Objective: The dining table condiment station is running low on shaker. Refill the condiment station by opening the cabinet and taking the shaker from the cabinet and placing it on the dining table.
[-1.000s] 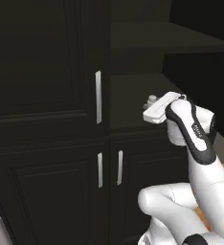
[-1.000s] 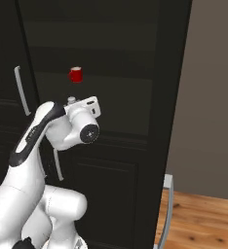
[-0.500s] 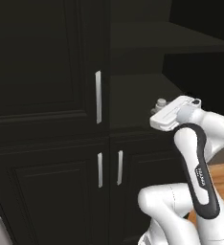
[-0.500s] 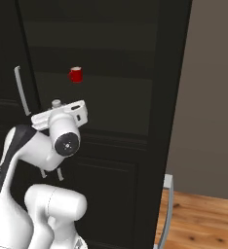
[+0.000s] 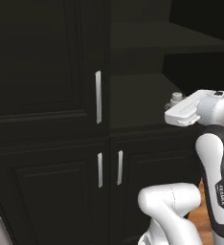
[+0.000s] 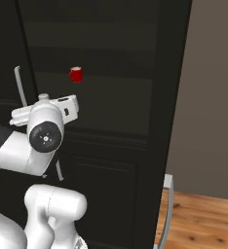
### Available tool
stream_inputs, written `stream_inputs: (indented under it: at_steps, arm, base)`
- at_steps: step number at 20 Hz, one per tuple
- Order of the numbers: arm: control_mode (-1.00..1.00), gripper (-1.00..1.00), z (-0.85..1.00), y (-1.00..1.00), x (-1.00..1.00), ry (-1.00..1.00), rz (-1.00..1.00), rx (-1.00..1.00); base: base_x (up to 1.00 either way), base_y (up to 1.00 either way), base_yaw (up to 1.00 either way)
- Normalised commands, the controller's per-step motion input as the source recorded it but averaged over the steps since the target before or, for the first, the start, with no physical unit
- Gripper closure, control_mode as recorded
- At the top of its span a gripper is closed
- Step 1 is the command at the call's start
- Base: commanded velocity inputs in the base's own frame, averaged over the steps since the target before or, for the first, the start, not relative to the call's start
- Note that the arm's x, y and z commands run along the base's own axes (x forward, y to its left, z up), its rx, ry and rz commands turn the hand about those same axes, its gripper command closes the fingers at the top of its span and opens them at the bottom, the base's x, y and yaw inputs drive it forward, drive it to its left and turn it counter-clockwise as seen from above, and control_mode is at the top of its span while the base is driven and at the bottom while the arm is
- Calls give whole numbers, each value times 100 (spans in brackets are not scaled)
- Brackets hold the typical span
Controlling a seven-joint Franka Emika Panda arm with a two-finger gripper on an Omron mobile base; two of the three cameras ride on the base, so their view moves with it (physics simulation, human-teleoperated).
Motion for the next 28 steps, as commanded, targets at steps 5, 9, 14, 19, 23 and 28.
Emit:
stream_inputs:
  at_steps: [5,9,14,19,23,28]
  arm:
    - [-100,100,0,1,-9,1,-1,0]
    - [100,100,0,0,0,0,0,0]
    - [100,100,0,0,0,0,0,0]
    - [100,100,0,0,0,0,0,0]
    - [100,100,0,0,0,0,0,0]
    - [100,100,0,0,0,0,0,0]
  base:
    - [0,0,0]
    - [-6,0,0]
    - [-50,32,7]
    - [-25,56,22]
    - [-3,61,41]
    - [-4,71,70]
